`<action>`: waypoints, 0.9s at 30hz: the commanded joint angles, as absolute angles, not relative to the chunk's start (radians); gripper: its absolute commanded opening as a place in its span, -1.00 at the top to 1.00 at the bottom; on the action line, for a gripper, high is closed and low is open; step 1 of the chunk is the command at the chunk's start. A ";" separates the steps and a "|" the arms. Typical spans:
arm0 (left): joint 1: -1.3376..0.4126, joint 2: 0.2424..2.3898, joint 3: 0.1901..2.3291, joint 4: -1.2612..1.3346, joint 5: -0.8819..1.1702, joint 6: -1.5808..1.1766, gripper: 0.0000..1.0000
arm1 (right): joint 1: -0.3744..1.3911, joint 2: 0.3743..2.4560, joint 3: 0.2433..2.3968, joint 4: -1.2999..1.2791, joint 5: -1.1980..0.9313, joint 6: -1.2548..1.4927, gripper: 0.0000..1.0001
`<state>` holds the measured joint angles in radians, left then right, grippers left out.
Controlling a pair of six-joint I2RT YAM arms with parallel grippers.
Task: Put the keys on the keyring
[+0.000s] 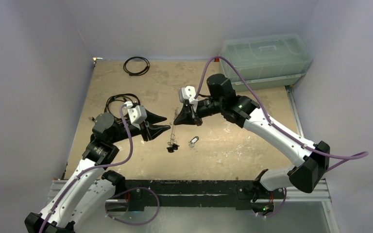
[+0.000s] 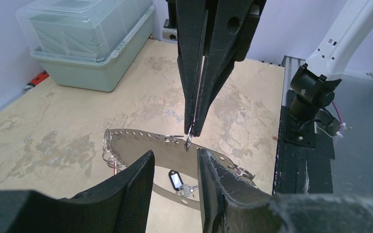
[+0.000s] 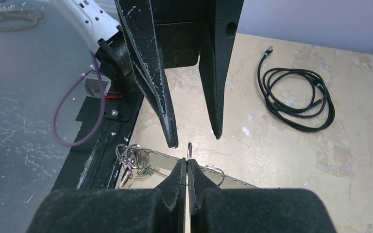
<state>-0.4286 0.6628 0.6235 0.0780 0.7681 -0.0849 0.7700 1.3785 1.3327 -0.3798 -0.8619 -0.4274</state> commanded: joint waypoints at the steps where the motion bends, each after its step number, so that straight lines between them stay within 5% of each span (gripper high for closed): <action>1: -0.437 0.663 0.614 0.137 0.803 -0.069 0.27 | 0.767 1.350 1.361 -0.363 -0.928 -0.447 1.00; 27: -0.448 0.689 0.609 0.161 0.849 -0.074 0.39 | 0.781 1.377 1.379 -0.364 -1.015 -0.454 1.00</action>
<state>-0.4412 0.6884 0.6121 0.1139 0.8223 -0.0856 0.7723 1.3865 1.3331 -0.3969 -0.9539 -0.4400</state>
